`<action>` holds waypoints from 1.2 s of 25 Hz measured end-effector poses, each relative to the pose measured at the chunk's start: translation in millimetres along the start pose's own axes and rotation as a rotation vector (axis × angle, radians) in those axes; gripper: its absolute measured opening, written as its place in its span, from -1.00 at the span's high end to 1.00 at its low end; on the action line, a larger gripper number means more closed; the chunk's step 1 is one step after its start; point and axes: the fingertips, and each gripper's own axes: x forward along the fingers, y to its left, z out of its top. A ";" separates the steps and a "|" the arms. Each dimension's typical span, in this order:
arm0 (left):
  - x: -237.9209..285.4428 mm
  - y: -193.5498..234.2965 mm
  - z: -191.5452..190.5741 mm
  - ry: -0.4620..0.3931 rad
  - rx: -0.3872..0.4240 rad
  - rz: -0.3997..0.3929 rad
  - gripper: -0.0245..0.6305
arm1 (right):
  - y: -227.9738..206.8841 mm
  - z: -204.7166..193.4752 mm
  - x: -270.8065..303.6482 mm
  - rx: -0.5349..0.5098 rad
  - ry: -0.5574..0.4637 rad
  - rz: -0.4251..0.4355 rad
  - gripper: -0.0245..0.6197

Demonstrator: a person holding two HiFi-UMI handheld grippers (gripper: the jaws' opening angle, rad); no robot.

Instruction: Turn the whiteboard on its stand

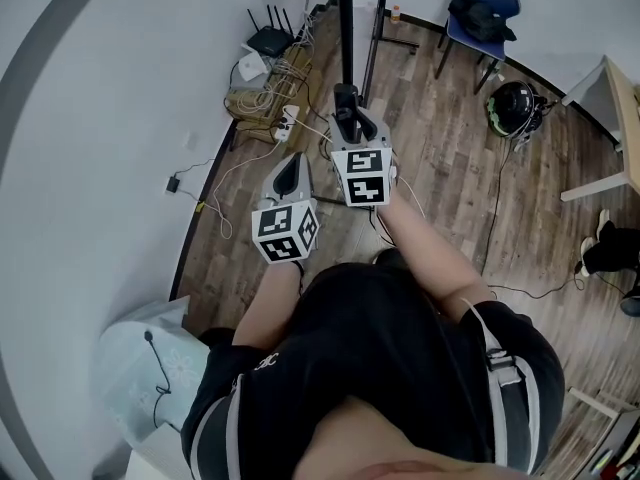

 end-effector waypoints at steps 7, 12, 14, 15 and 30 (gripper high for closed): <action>-15.7 -2.1 -3.1 -0.011 0.002 -0.008 0.90 | 17.4 -3.3 -13.3 0.014 0.009 0.023 0.40; -25.3 2.5 -5.2 -0.015 -0.007 0.011 0.90 | 27.8 -4.6 -22.6 0.020 0.013 0.039 0.40; -28.2 5.0 -4.5 -0.019 -0.010 0.017 0.90 | 32.4 -5.4 -27.4 0.029 0.014 0.048 0.41; -29.2 6.9 -3.9 -0.022 -0.010 0.020 0.90 | 35.5 -5.8 -29.2 0.031 0.015 0.053 0.41; -32.2 14.6 -4.5 -0.021 -0.006 0.014 0.90 | 68.3 -11.3 -49.7 0.031 -0.001 0.106 0.42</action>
